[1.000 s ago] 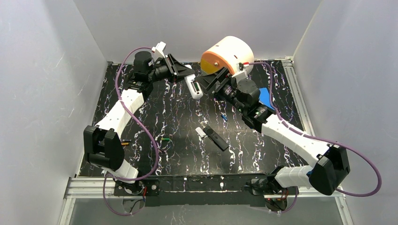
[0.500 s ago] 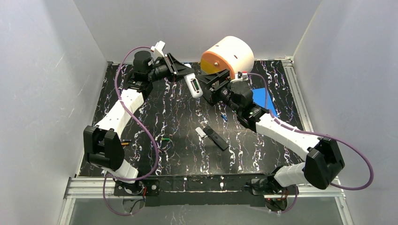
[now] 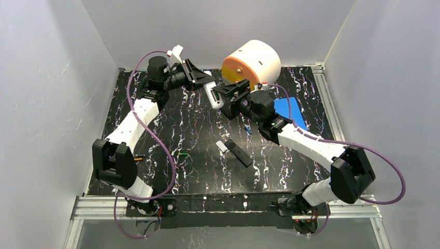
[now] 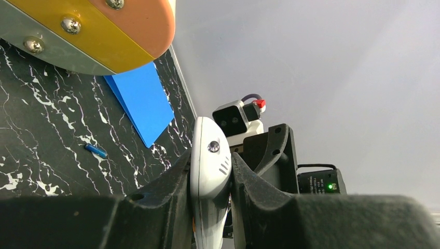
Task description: Load the batteries into the remote control
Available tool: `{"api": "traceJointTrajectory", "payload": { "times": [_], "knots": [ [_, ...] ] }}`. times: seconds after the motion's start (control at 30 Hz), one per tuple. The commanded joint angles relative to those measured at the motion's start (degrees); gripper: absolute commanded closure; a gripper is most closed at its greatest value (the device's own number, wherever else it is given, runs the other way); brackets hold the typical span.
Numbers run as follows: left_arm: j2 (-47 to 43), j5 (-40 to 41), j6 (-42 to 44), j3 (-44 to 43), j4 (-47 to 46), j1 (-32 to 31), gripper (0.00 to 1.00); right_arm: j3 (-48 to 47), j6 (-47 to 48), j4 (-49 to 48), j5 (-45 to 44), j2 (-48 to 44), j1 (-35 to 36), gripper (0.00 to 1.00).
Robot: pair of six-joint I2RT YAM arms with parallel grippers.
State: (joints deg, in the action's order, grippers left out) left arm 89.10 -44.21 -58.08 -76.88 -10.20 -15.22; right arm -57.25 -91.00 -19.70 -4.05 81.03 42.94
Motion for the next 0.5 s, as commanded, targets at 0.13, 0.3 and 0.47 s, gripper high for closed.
{"api": "traceJointTrajectory", "payload": {
  "times": [0.13,0.3,0.47],
  "knots": [
    [-4.0,-2.5,2.4,-0.7,-1.4,-0.2,1.00,-1.0,-1.3,-3.1,1.3,0.8,-1.2,0.11],
    [-3.9,-2.5,2.2,-1.1,-1.5,-0.2,1.00,-0.9,-1.2,-3.7,2.5,1.5,-1.4,0.15],
    [-3.8,-2.6,2.4,-1.4,-1.5,-0.2,1.00,-1.6,-0.5,-4.2,3.6,2.4,-1.5,0.04]
  ]
}}
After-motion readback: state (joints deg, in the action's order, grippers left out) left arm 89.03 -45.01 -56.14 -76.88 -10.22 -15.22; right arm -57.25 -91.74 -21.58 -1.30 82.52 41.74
